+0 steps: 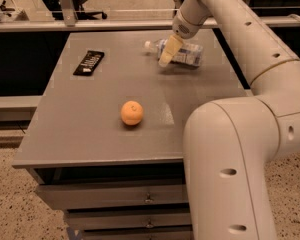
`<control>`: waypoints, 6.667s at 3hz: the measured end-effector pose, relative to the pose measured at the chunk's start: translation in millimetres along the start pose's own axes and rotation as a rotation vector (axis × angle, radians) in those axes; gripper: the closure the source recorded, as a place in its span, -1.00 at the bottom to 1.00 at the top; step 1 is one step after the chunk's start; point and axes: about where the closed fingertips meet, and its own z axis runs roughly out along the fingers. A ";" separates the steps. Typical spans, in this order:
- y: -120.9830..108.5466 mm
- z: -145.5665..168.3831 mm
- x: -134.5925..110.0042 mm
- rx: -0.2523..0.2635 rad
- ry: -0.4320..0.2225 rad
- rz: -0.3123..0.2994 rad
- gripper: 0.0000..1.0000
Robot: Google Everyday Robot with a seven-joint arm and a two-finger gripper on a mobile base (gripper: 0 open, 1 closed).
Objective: Place blue plastic bottle upright
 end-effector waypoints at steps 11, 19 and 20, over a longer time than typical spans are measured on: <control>56.7 -165.3 48.6 -0.229 -1.148 0.102 1.00; 50.7 -114.8 114.7 -0.326 -1.199 0.217 -1.00; 40.9 -140.4 144.7 -0.244 -1.123 0.177 -1.00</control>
Offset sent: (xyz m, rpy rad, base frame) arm 0.0216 -0.0252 0.0148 -0.0755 0.0859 -0.0286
